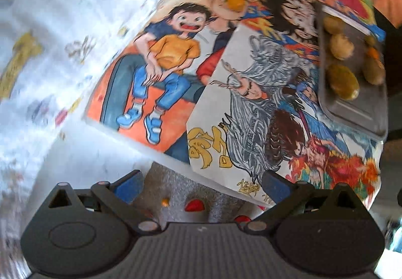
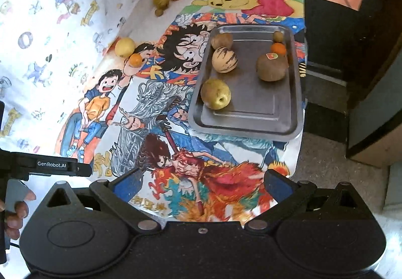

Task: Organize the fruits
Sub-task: 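Lift both open tools away from the tray toward the remaining fruits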

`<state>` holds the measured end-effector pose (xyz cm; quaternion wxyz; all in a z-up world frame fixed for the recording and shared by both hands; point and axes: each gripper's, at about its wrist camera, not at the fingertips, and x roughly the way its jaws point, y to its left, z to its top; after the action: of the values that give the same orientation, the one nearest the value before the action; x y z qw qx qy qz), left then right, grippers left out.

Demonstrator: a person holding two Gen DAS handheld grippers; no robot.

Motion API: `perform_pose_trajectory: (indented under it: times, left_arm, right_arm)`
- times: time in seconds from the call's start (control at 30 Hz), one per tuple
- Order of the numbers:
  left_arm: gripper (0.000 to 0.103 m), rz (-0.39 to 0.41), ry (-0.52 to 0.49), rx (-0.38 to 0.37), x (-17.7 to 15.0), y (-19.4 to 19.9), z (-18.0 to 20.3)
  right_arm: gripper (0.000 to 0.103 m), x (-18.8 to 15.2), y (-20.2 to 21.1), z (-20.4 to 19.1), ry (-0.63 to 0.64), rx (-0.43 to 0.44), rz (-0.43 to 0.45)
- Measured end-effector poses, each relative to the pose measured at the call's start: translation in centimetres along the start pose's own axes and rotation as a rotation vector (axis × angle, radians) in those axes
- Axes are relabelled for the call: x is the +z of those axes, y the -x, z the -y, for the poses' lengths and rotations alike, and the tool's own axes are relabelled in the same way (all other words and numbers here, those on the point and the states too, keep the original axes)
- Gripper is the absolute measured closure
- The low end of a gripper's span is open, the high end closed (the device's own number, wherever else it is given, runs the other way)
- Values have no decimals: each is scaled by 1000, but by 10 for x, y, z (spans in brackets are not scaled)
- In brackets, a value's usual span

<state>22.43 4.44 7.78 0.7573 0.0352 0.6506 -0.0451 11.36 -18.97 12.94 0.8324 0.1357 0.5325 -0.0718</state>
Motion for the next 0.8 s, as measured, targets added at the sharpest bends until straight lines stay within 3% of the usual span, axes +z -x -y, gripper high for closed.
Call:
perform_pose_trajectory:
  times: [0.3,0.5,0.67,0.8]
  left_arm:
    - [1,88,174,43,6,20,4]
    - [1,54,284,86,0,17,-20]
    - [1,56,260,98,18,10,-26]
    - [1,69,205,85,51,4,-22]
  right_arm:
    - [1,50,-18,12,110,93,-18]
    - [1,59,-37,-5,178,128,-42]
    - [1,61,-41,-21,292,95,33]
    - [1,65,-36,-30,374,80,113]
